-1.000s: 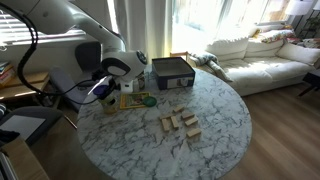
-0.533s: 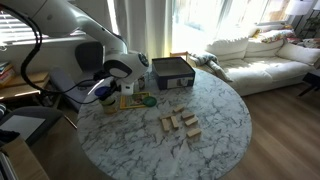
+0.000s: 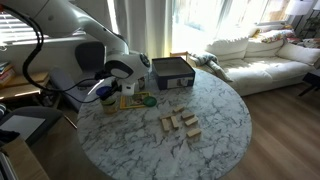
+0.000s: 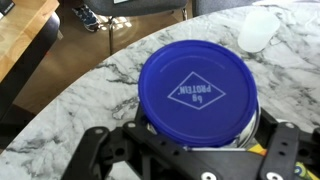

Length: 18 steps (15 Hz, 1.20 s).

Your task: Put the bowl with the blue lid on top of the yellow bowl and the put the measuring cup on top

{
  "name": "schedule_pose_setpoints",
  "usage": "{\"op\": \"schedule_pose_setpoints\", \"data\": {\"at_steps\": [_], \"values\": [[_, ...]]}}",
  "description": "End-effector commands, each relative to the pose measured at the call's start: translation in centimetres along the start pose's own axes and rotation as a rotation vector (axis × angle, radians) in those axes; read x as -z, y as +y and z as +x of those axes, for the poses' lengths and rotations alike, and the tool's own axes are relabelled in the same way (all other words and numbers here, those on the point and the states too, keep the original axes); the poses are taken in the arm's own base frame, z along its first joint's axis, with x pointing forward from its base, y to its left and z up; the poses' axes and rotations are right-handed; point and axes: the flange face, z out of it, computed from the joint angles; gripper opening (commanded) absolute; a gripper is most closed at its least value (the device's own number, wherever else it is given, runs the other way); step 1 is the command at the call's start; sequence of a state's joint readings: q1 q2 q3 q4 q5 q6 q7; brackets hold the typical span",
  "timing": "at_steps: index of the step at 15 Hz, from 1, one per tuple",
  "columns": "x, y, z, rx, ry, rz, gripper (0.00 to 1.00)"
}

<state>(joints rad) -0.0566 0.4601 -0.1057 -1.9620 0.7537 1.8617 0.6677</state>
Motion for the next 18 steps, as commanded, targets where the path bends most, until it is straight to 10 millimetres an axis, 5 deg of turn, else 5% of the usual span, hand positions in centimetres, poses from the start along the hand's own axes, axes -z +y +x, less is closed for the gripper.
{"op": "schedule_pose_setpoints", "data": {"at_steps": [1, 18], "values": [[-0.1, 0.2, 0.8, -0.030, -0.040, 0.006, 0.69], [-0.9, 1.1, 2.2, -0.053, -0.045, 0.017, 0.69]]}}
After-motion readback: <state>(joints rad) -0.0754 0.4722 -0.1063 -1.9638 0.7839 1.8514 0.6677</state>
